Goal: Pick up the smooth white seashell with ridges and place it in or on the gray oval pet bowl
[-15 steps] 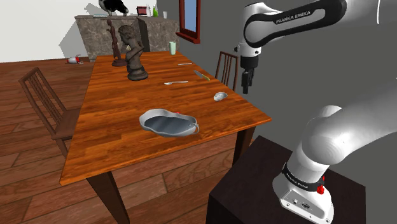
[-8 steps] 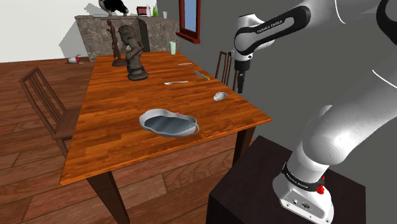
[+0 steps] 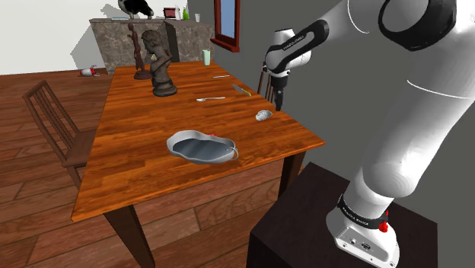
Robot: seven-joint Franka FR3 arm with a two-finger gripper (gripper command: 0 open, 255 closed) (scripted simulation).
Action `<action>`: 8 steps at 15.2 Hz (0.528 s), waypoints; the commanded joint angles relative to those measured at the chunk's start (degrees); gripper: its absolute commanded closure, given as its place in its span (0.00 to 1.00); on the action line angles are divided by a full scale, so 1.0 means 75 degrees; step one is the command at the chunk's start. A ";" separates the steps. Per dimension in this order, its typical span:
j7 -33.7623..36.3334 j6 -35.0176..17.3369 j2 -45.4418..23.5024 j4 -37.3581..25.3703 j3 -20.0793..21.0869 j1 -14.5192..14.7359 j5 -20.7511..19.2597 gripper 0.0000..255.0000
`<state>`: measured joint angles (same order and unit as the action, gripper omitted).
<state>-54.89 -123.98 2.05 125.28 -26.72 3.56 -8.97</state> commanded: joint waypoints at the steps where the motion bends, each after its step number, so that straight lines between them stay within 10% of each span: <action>1: -0.0683 -0.0296 -0.0670 -0.0448 -0.0076 -0.0025 0.0359 0.00; 8: -0.1580 -0.0911 -0.1733 -0.0948 0.0002 -0.0226 0.0967 0.00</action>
<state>-66.45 -130.23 -10.27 118.27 -26.79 1.98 -2.08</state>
